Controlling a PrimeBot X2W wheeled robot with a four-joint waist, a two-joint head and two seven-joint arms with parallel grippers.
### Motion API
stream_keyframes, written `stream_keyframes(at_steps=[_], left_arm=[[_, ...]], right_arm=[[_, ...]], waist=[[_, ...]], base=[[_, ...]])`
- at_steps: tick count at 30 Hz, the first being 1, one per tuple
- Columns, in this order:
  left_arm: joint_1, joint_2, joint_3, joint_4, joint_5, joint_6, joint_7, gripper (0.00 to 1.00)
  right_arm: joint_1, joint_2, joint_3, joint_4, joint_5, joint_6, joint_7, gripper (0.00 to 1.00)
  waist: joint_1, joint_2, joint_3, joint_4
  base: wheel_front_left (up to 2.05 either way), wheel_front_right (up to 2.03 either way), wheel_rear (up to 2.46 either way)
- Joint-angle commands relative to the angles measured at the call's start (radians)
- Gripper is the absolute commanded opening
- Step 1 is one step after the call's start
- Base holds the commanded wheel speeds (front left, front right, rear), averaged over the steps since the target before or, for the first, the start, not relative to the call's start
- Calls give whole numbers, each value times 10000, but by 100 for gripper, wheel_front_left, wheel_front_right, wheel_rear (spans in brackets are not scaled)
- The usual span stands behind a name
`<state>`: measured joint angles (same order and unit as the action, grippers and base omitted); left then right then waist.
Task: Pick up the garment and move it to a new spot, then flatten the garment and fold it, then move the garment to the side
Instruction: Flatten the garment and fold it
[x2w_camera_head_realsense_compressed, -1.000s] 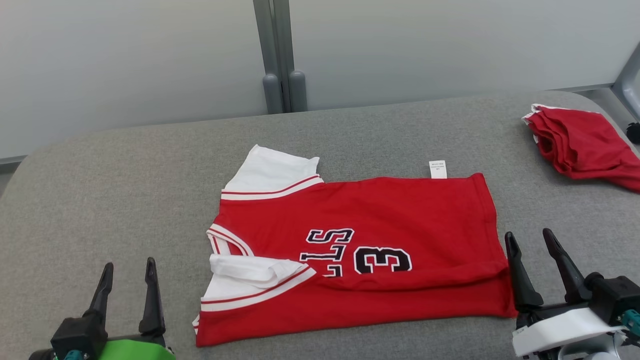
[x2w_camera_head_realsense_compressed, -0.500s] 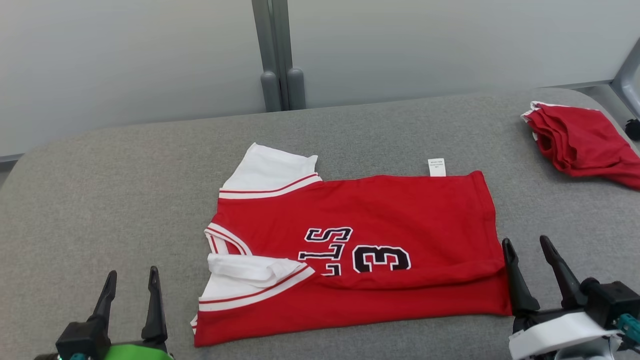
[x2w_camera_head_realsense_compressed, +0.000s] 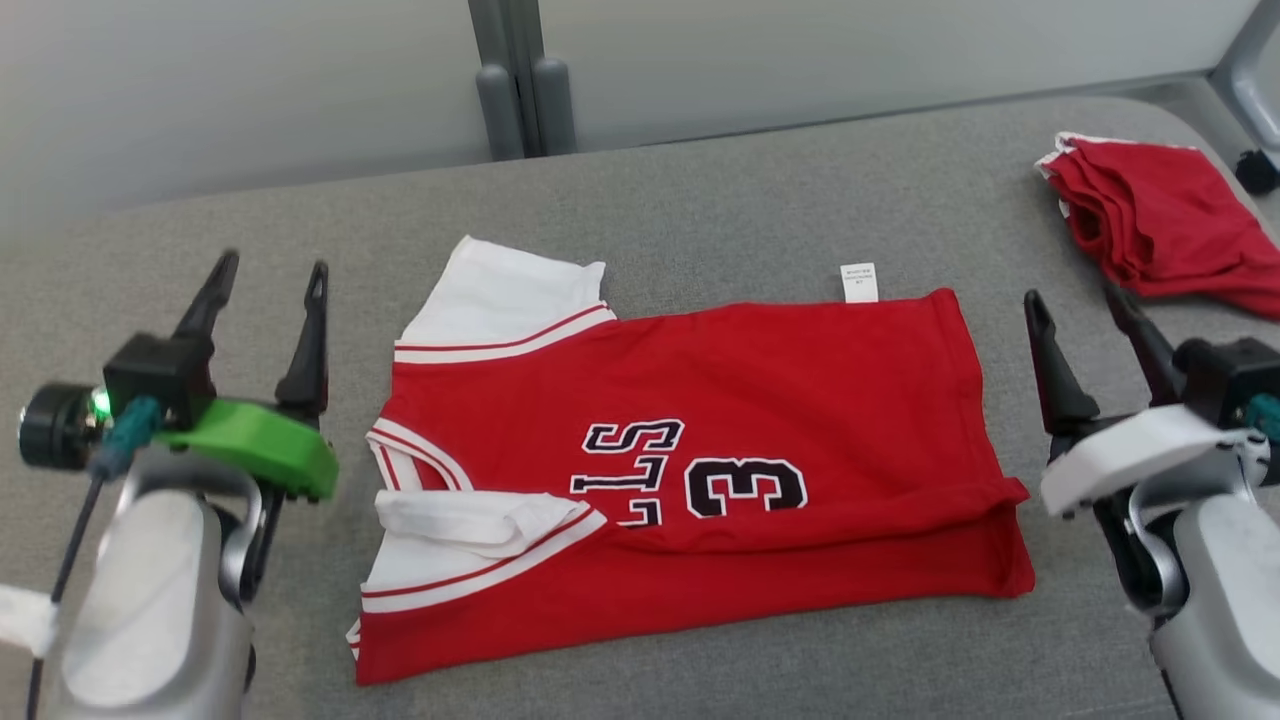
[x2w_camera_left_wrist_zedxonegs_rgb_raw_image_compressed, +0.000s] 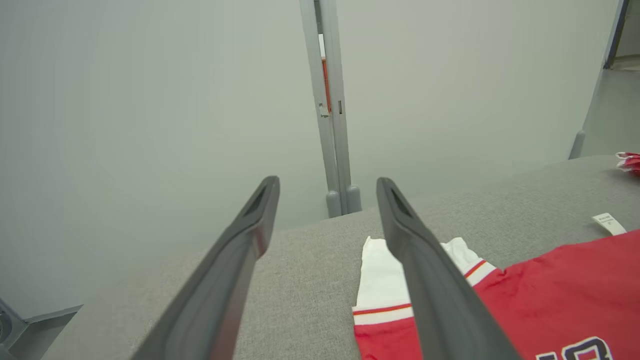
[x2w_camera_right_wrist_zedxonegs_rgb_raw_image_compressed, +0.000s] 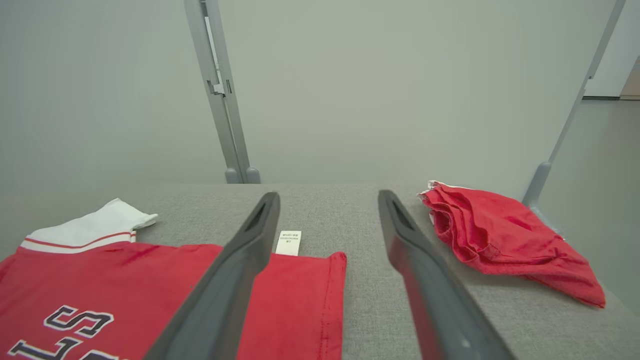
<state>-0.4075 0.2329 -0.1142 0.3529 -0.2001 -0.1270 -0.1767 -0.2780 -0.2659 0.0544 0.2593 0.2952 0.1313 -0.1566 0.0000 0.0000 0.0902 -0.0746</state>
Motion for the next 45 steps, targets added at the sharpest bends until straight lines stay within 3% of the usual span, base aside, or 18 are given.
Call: stream_keyframes(at_steps=[1,9,18,33,45], left_arm=[[-552,212,-151,167,-68,-34,77,100],[-3888,1039,-2208,1743,-1871,-38,1103,100],[-6118,1716,-4433,3576,-3829,-41,2241,100],[-7360,2147,-6522,5865,-5342,-41,2781,100],[-7734,1916,-7417,6439,-6211,-41,3334,100]], right_arm=[[-385,-88,60,193,45,-14,151,100],[-2748,-318,947,1973,363,-14,877,100],[-4715,166,2180,4097,976,-14,968,100],[-6811,1243,3749,6918,2050,-14,127,100],[-7591,1447,4456,8322,2861,-16,-93,100]], waist=[[0,0,607,-252],[0,0,2103,-957],[0,0,3100,-1668],[0,0,3875,-2076],[0,0,3979,-1789]], base=[[0,0,0],[0,0,0],[0,0,0],[0,0,0],[0,0,0]])
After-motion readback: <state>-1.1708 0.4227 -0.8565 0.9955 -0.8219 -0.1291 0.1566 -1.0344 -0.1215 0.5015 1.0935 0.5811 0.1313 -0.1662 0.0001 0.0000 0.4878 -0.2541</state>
